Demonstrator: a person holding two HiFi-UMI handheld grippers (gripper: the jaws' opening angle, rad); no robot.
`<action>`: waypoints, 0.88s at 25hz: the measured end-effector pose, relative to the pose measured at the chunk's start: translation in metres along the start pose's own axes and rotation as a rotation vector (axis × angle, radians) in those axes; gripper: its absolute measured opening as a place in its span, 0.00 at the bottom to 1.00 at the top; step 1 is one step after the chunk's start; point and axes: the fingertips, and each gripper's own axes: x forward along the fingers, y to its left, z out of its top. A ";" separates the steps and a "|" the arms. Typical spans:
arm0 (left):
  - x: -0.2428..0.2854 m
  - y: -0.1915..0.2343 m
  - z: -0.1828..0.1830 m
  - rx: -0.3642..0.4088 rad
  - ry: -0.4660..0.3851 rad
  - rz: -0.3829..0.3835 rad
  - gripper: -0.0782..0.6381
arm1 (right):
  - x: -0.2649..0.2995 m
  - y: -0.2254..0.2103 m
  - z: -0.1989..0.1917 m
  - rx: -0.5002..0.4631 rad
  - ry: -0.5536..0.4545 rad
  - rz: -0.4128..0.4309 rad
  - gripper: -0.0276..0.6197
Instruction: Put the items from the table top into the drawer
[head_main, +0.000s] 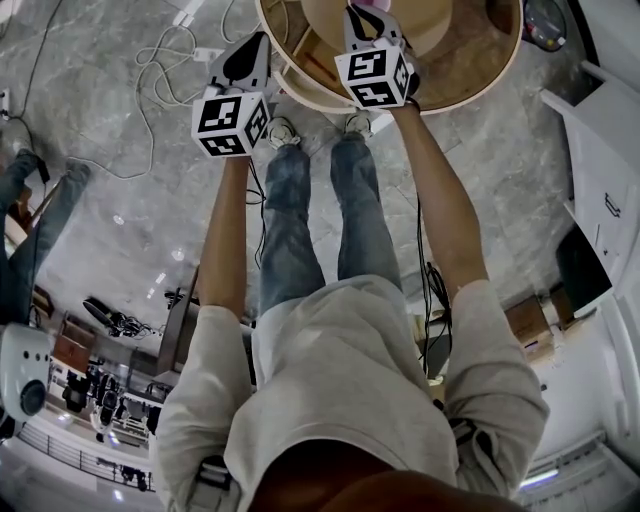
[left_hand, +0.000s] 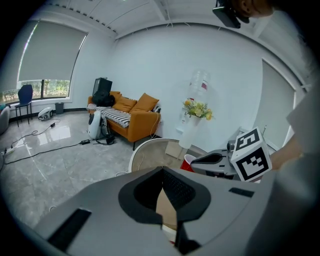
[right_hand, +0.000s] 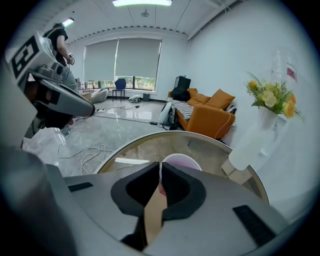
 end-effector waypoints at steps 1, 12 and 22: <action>-0.005 0.003 0.000 -0.002 -0.004 0.006 0.13 | -0.002 0.006 0.004 -0.001 -0.006 0.008 0.10; -0.087 0.063 -0.020 -0.048 -0.046 0.113 0.13 | -0.005 0.137 0.061 -0.053 -0.078 0.162 0.10; -0.146 0.120 -0.080 -0.106 -0.021 0.175 0.13 | 0.003 0.240 0.056 -0.090 -0.048 0.245 0.10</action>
